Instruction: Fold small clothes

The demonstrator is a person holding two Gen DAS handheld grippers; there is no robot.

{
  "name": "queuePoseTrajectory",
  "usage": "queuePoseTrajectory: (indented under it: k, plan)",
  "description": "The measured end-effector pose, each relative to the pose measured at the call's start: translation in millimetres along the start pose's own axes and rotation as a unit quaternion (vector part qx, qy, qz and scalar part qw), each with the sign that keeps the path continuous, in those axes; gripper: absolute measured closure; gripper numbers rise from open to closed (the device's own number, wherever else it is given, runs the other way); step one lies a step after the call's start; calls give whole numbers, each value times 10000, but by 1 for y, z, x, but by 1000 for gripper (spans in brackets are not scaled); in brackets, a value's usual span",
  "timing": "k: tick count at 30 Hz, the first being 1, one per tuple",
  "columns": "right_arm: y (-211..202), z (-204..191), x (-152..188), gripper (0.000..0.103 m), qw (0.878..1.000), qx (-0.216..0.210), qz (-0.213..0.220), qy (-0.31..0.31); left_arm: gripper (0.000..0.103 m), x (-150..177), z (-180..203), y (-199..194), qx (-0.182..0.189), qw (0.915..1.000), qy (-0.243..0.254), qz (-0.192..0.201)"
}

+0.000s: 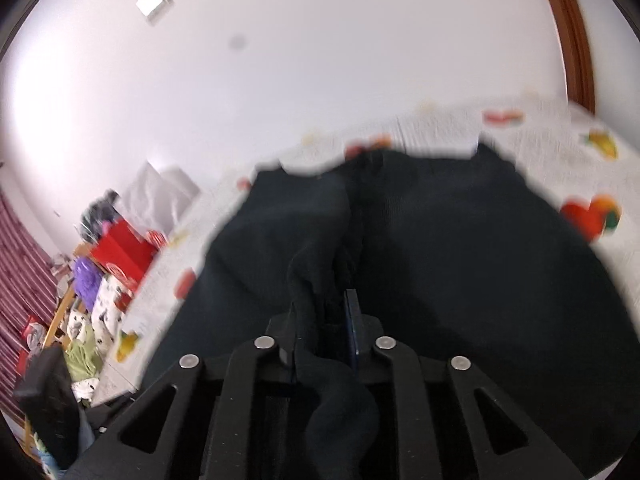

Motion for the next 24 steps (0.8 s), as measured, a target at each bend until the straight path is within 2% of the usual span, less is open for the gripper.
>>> queuePoseTrajectory:
  k: [5, 8, 13, 16, 17, 20, 23, 24]
  plan:
    - [-59, 31, -34, 89, 9953, 342, 894, -142, 30, -3, 7, 2, -47, 9999, 92, -60]
    - [-78, 64, -31, 89, 9924, 612, 1066, -37, 30, -5, 14, 6, 14, 9998, 160, -110]
    - [-68, 113, 2, 89, 9937, 870, 623, 331, 30, -8, 24, 9, -26, 9994, 294, -155]
    - [-63, 123, 16, 83, 9942, 911, 359, 436, 34, -10, 31, 4, 11, 9993, 364, -36]
    - [-65, 124, 17, 78, 9942, 890, 374, 476, 34, -11, 35, 3, -3, 9991, 424, 44]
    - [-63, 125, 17, 55, 9937, 833, 298, 688, 35, -14, 50, 9, 153, 9989, 421, 98]
    - [-55, 127, 19, 58, 9929, 940, 200, 707, 35, -17, 58, 14, 364, 9989, 270, 115]
    - [-53, 126, 20, 66, 9929, 941, 184, 709, 34, -17, 57, 16, 315, 9991, 282, 87]
Point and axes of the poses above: each gripper's, at about its wrist camera, not at the fingertips, and y roughly the way its jaws point, z to its right, x to its underside, the point moved 7 cm from there along y, roughly the way its jaws point, and after that the axes turned 1 degree about z, right-handed, at the moved point
